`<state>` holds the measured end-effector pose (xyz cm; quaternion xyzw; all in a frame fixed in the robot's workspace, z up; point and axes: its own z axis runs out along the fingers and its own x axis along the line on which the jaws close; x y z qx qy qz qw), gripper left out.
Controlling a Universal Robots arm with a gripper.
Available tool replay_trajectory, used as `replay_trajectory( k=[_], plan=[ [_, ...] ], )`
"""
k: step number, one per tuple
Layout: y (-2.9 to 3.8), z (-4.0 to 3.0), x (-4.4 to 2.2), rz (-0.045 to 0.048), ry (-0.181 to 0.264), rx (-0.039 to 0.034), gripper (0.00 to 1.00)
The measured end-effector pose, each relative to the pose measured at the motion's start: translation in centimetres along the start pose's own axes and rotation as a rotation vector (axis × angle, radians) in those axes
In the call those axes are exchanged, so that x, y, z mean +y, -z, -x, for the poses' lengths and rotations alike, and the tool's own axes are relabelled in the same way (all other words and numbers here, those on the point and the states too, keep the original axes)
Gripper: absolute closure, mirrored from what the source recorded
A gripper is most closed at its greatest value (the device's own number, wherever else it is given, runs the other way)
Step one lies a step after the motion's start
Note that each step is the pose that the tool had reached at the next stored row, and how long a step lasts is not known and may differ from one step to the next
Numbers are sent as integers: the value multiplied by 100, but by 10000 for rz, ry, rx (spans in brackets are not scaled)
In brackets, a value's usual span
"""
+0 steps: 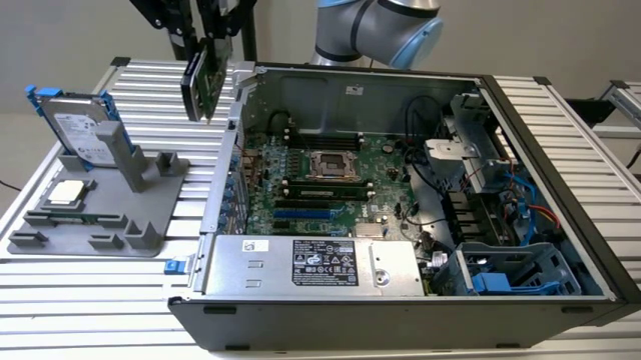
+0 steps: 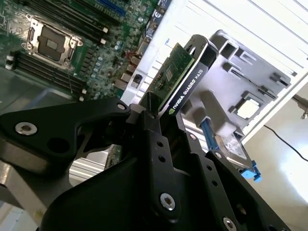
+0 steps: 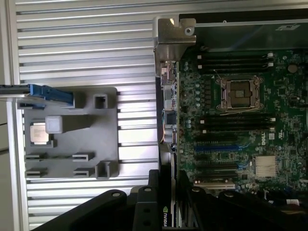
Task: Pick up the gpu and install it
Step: 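Pick up the gpu and move the gpu toward the slot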
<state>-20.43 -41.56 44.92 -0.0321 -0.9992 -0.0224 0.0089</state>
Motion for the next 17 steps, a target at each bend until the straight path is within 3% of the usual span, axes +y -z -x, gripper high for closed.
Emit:
replay_trajectory(
  k=[17],
  plan=[
    [1, 81, 6, 0, 0, 0, 100]
  ],
)
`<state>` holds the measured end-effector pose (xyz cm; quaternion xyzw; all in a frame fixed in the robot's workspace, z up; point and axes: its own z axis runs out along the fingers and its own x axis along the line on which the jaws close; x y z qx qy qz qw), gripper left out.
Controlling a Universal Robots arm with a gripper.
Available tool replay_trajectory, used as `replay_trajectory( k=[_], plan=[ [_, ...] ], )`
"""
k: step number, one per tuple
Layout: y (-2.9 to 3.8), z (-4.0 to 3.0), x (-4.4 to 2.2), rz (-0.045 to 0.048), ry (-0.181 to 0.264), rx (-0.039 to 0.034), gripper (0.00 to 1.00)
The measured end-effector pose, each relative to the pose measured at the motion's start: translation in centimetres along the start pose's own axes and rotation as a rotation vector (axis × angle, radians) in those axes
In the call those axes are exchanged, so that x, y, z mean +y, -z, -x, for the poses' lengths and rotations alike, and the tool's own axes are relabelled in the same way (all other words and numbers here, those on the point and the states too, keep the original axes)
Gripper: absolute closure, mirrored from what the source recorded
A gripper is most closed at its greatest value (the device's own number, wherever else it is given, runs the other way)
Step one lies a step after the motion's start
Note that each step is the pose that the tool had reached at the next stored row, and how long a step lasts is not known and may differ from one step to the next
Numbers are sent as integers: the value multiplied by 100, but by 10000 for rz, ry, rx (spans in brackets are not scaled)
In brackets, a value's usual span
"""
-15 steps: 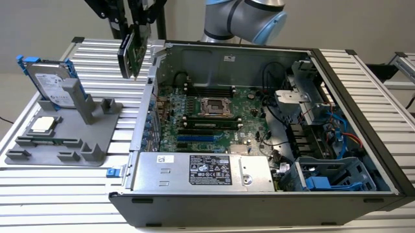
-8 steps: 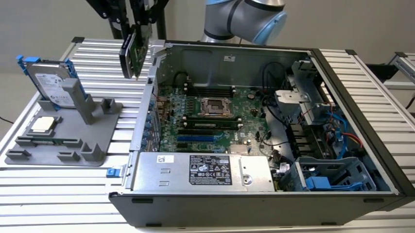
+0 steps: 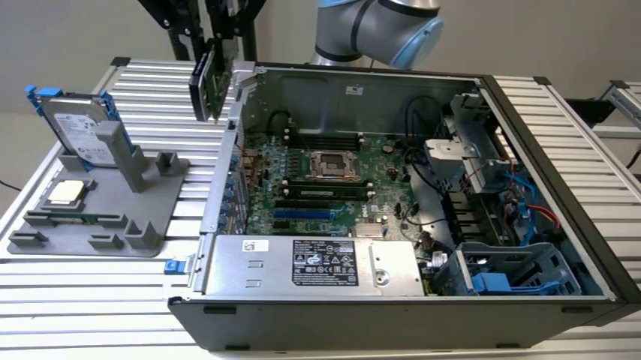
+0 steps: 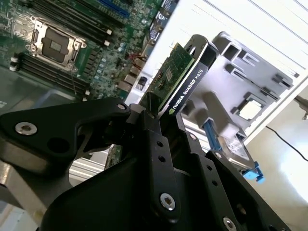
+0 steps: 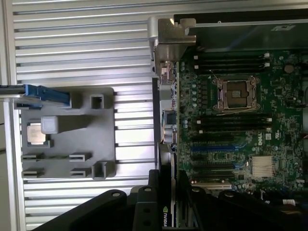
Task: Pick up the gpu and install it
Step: 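Pick up the gpu and move the gpu toward the slot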
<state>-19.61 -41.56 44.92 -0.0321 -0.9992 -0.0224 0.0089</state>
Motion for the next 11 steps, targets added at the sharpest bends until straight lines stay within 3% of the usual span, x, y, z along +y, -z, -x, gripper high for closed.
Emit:
replay_trajectory(
  k=[11],
  plan=[
    [2, 108, 7, 0, 0, 1, 100]
  ],
)
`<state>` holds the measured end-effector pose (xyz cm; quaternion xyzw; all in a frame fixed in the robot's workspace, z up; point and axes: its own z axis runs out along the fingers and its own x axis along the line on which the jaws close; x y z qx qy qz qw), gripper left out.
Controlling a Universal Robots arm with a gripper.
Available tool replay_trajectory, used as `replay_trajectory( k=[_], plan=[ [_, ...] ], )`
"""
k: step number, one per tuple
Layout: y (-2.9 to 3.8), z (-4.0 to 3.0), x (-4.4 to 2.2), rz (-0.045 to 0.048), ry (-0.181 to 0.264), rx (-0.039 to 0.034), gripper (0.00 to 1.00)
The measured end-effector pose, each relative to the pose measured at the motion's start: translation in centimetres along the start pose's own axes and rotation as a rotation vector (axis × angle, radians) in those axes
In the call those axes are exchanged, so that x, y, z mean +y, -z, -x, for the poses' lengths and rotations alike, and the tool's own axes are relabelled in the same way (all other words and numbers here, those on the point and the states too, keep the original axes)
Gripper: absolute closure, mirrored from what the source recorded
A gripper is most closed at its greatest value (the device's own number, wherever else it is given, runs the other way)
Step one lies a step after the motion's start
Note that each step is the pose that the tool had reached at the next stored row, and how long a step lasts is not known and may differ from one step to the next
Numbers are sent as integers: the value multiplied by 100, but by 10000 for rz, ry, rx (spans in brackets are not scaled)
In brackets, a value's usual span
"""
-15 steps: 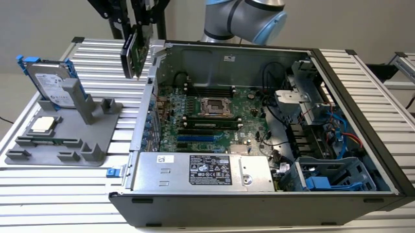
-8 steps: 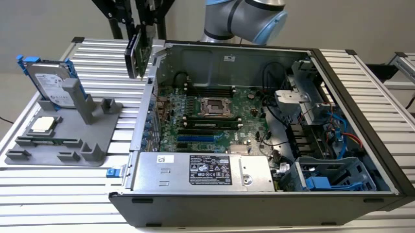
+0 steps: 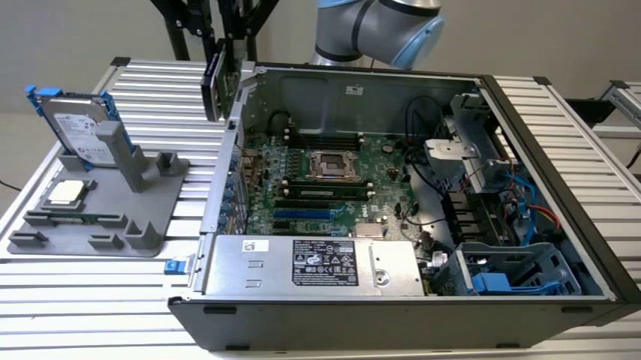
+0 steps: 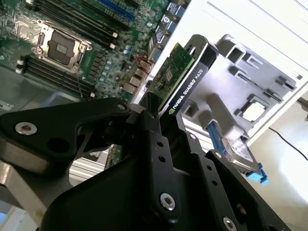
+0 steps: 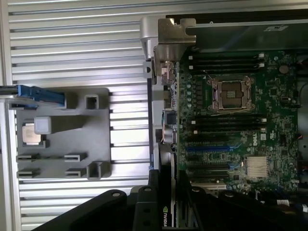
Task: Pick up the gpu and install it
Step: 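Pick up the gpu and move the gpu toward the slot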
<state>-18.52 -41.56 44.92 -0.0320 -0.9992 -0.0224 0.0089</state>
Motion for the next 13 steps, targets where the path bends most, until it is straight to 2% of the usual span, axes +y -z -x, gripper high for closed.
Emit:
replay_trajectory(
  k=[8, 13],
  plan=[
    [1, 59, 4, 0, -1, 0, 100],
    [1, 64, 4, 0, 0, 0, 100]
  ],
)
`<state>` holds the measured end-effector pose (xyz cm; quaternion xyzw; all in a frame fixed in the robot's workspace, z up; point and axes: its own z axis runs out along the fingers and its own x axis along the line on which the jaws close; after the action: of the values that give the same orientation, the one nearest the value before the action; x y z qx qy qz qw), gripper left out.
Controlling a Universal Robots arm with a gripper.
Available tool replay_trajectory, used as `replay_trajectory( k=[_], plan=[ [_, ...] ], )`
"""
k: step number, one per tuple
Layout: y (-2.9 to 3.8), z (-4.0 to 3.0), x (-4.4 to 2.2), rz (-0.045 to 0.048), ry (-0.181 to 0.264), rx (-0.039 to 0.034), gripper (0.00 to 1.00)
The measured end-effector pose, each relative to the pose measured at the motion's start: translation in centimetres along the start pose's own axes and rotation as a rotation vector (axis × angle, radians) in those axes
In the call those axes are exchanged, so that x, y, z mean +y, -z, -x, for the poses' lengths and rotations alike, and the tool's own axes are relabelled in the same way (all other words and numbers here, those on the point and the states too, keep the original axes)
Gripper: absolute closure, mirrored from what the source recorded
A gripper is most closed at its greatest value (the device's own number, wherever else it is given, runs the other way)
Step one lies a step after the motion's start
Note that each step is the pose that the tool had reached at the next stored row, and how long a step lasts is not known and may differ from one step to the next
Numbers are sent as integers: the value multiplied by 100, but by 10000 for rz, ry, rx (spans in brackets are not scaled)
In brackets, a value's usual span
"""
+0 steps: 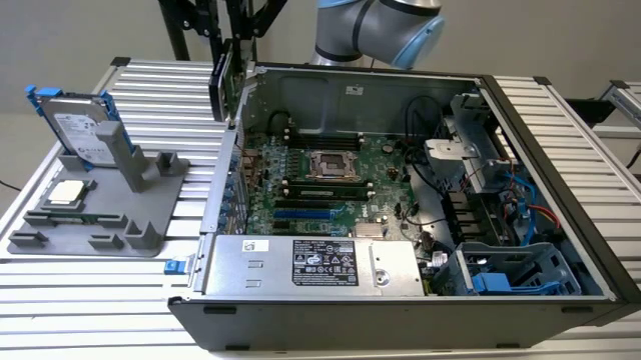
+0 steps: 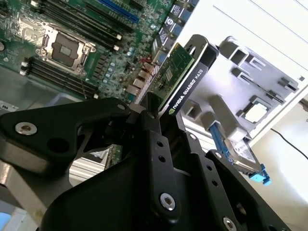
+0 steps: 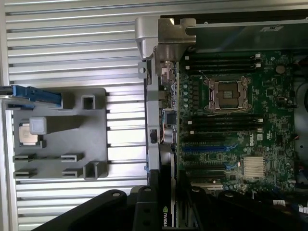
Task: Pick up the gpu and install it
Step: 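Pick up the gpu and move the gpu toward the slot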
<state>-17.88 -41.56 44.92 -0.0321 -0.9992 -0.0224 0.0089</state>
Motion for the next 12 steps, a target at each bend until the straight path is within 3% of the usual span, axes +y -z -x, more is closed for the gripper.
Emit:
replay_trajectory(
  k=[12],
  plan=[
    [0, 7, 0, 0, 0, 0, 100]
  ],
)
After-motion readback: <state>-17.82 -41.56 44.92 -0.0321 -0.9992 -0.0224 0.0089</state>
